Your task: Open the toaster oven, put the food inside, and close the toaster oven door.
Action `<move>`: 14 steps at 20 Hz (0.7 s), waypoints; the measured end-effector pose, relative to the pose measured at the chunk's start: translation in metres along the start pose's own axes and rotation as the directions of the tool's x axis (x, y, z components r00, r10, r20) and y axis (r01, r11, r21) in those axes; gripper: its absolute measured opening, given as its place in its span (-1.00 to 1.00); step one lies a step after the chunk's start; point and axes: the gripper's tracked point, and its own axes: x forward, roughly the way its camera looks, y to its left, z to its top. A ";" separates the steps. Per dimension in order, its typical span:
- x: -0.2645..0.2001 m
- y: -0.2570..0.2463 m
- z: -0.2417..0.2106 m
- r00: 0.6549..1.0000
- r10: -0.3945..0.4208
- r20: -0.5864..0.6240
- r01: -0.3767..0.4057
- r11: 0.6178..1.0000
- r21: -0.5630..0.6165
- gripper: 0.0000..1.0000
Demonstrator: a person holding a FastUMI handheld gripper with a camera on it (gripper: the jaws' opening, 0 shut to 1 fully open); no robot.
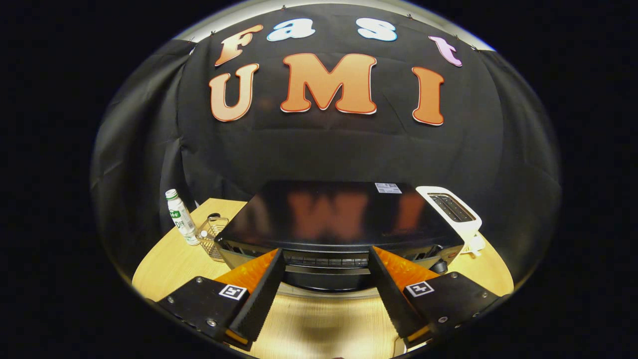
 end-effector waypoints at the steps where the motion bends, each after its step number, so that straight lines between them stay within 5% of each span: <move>1: -0.005 0.000 -0.003 1.000 0.001 -0.006 -0.001 1.000 -0.008 1.00; 14: -0.070 0.003 -0.092 0.994 0.030 -0.109 -0.032 0.999 -0.016 1.00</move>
